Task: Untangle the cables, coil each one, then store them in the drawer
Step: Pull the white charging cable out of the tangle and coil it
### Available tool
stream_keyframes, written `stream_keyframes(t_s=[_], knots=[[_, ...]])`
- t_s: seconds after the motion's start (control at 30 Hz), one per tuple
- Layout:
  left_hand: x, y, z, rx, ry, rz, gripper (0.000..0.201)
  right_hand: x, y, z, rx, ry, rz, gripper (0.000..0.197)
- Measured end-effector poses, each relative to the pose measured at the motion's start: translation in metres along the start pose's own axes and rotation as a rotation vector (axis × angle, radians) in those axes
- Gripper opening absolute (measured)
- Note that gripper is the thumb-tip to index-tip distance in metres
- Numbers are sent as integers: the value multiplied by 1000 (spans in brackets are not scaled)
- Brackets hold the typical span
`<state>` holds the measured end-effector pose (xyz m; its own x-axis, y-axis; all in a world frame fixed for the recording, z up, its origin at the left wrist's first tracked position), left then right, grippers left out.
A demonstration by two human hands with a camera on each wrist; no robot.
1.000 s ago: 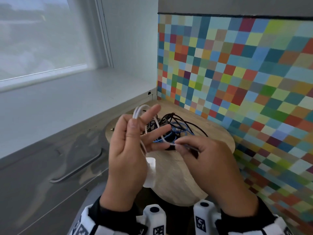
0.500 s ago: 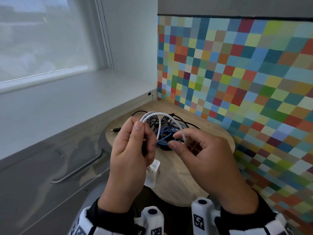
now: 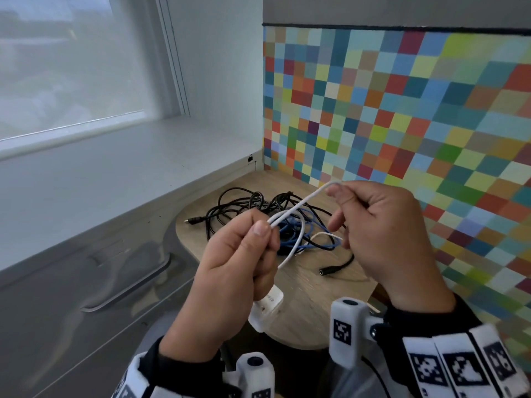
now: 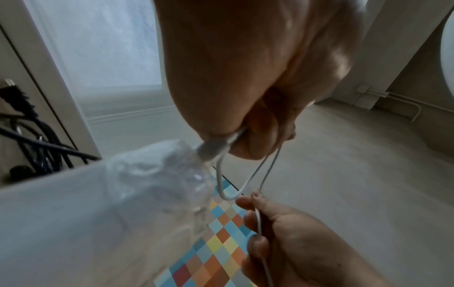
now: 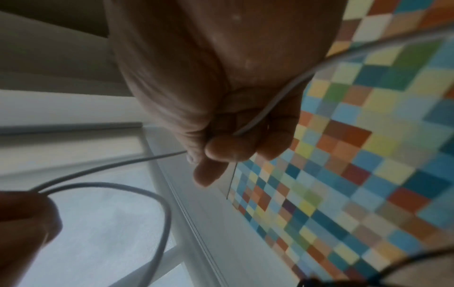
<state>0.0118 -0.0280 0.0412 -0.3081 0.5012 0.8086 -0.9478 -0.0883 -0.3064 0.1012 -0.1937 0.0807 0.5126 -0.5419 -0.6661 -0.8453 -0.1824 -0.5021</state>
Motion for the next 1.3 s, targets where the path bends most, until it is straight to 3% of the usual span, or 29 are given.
stream_keyframes(t_s=[0.17,0.23,0.37,0.47,0.53,0.63,0.77,0.83,0.9,1.1,1.3], knots=[[0,-2,-5,135,129,43,29,8,-5,21,-100,-112,81,12],[6,-2,-12,223,183,95,30,13,-1,25,-133,-141,84,21],[21,0,-31,386,238,200,37,26,7,16,-113,-218,90,17],[30,0,-42,450,220,240,39,39,10,4,-50,-228,134,14],[30,0,-46,476,201,243,40,37,12,-1,-92,-255,125,3],[29,0,-47,506,195,248,39,32,13,-5,-162,-387,88,16],[31,-1,-47,502,183,251,38,39,7,-22,40,-594,95,21],[29,-1,-43,492,181,242,38,29,7,-29,150,-425,4,16],[25,-2,-40,482,193,232,38,13,10,-25,171,-210,-102,21],[18,-4,-29,435,185,202,34,-6,17,18,-77,166,-141,24],[14,-4,-22,362,74,180,29,-23,26,50,-321,360,-173,36]])
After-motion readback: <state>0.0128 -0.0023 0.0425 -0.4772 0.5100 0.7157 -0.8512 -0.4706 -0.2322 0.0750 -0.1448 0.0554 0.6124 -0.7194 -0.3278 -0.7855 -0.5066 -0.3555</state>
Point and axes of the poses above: each hand's wrist, its own y-axis away from the middle knuckle, its own z-axis out of the palm, x = y × z, the point moved 7 cm from there along -y, towards the middle knuckle, and after that the axes turned 10 degrees about y, right-handed, at the moved point
